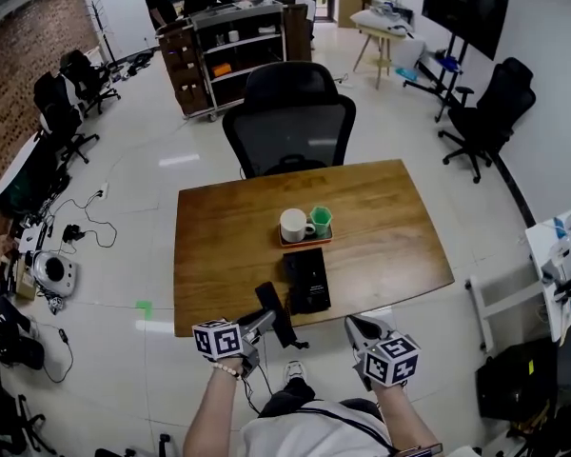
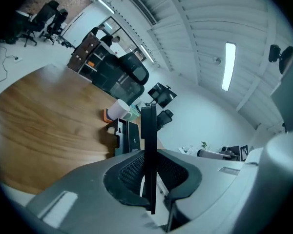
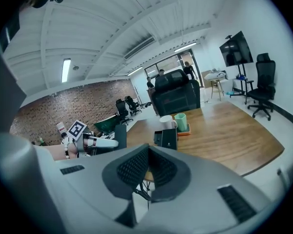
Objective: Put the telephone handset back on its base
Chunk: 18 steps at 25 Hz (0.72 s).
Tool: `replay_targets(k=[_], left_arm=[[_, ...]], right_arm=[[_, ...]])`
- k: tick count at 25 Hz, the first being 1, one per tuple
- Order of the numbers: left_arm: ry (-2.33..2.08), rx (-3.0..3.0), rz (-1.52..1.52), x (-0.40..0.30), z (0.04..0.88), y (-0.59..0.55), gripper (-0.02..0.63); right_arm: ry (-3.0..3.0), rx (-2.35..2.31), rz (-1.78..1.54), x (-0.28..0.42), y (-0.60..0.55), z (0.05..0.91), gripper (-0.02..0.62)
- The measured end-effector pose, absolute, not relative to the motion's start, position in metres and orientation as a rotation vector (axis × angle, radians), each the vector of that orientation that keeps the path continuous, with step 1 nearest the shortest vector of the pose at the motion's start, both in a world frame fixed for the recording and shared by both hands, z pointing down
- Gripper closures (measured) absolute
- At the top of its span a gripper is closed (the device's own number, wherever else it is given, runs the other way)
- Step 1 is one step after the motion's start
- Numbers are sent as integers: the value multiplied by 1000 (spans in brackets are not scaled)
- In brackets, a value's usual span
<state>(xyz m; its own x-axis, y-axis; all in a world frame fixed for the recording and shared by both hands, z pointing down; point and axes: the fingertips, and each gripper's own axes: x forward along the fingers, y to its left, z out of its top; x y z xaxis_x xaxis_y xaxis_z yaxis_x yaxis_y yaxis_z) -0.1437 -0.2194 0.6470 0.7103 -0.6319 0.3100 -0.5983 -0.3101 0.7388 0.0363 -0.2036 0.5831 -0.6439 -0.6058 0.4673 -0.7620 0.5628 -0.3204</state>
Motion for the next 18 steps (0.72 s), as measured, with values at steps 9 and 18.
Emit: replay_targets(k=[9,18], left_arm=[[-702,2034,22,-131,683,-279,538],[-565,2058,9,-116,707,-311,538]], right_arm=[[-2470,1198,735,21,-226,584,595],[-2448,1237,755,18,-242,593,595]])
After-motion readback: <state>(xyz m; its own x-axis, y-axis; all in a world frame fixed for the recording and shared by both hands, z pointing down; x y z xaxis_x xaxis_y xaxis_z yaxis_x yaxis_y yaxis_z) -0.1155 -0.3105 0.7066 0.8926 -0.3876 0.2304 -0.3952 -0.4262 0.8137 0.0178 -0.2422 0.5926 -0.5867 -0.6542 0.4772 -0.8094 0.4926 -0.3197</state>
